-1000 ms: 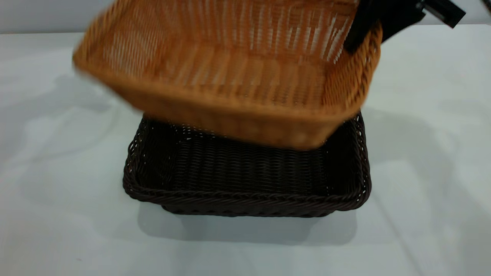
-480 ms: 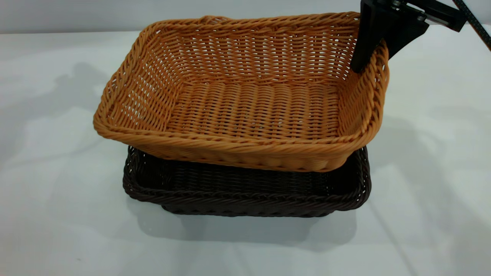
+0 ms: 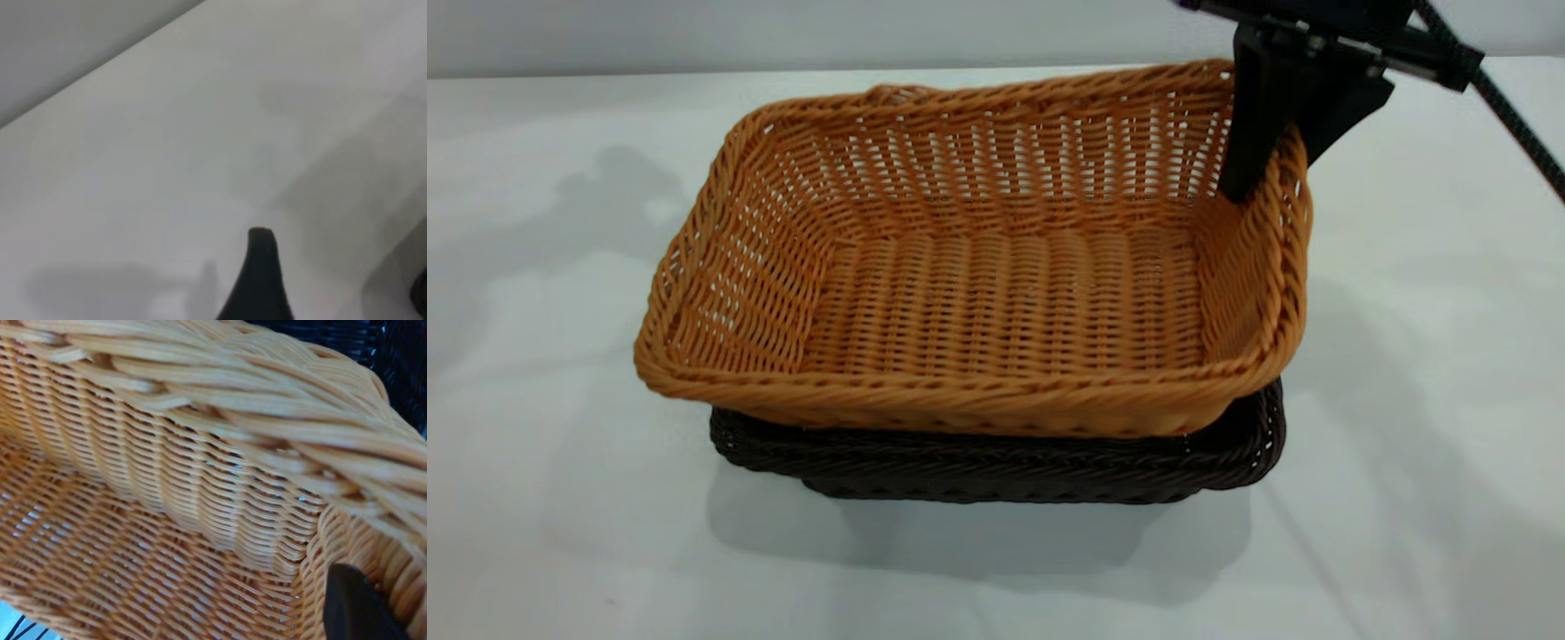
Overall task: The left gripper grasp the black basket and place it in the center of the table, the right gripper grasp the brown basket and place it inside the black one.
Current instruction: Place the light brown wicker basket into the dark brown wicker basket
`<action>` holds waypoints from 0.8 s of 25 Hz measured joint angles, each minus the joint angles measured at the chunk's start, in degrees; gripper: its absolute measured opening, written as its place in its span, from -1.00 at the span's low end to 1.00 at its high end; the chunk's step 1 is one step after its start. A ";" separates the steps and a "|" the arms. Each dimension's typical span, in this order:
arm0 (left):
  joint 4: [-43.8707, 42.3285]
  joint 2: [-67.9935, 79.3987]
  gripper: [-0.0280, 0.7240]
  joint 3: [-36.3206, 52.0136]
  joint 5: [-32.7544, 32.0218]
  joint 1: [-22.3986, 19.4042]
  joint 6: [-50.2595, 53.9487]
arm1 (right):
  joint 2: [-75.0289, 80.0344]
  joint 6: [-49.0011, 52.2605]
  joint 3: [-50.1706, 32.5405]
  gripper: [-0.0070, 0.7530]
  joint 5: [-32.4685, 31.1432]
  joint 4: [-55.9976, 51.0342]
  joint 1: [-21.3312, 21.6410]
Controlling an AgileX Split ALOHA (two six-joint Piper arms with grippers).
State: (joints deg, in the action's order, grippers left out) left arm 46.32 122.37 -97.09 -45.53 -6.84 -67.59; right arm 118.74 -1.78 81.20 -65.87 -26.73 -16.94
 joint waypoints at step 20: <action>0.05 0.00 0.56 0.00 -0.37 0.00 -0.06 | 4.45 1.78 0.10 -0.50 7.25 6.67 -0.18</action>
State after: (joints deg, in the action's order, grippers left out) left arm 46.37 122.37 -97.09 -45.90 -6.84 -67.66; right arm 123.18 0.00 81.30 -58.63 -20.06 -17.12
